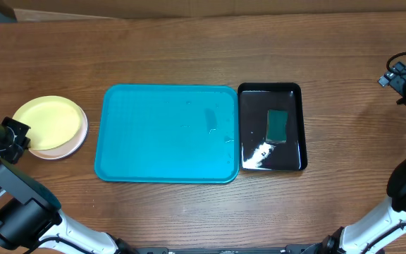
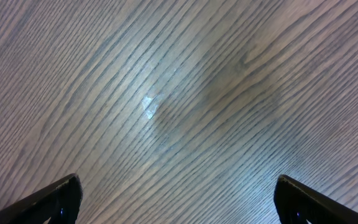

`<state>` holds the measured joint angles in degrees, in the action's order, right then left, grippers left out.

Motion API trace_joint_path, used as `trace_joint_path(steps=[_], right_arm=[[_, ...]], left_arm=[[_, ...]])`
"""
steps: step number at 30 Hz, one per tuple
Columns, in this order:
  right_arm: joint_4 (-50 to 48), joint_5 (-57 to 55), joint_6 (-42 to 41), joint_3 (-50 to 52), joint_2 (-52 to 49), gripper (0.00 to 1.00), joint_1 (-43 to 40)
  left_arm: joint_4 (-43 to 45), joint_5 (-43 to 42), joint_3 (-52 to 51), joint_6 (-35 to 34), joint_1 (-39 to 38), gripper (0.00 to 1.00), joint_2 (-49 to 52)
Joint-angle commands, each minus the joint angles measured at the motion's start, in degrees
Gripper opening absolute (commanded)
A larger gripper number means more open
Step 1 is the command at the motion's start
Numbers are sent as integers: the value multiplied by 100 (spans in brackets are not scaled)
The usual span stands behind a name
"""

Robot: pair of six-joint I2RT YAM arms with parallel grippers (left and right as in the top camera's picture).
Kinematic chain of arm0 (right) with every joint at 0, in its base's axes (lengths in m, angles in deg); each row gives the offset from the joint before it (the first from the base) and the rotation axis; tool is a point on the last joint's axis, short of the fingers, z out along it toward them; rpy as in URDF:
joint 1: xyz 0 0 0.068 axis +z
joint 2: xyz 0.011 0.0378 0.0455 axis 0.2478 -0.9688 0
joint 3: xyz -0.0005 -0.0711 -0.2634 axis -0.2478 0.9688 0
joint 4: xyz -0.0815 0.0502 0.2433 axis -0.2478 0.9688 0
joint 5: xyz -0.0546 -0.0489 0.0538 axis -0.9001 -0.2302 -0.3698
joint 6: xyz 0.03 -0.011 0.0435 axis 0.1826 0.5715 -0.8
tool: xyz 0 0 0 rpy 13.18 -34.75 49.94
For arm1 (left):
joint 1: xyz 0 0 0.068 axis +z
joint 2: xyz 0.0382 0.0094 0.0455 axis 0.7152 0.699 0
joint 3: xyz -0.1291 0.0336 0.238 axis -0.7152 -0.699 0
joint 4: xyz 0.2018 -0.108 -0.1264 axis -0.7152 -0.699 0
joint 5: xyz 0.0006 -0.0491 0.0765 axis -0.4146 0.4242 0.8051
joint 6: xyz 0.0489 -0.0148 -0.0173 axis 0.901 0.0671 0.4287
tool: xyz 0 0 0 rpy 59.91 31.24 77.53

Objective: Clean dirty plates on tray and stack at the side

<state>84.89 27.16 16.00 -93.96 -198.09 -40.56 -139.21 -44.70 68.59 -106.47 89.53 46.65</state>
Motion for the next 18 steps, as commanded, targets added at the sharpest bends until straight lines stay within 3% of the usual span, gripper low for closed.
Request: trace_joint_path(steps=[1, 3, 4, 11, 16, 18], right_arm=[[-15, -61, 17, -68, 79, 100, 11], [-15, -61, 17, -68, 79, 100, 11], [-15, -61, 17, -68, 79, 100, 11], [-15, -61, 17, -68, 79, 100, 11], [-15, -61, 17, -68, 79, 100, 11], [-15, -61, 17, -68, 79, 100, 11]], left_arm=[[15, 68, -17, -76, -13, 27, -155], [17, -101, -17, -24, -15, 55, -155], [37, -249, -17, 61, -13, 60, -155], [101, -2203, 105, 951, -306, 68, -157], [203, -2273, 166, 1519, -951, 74, -157], [310, -2173, 166, 1591, -1222, 84, -157]])
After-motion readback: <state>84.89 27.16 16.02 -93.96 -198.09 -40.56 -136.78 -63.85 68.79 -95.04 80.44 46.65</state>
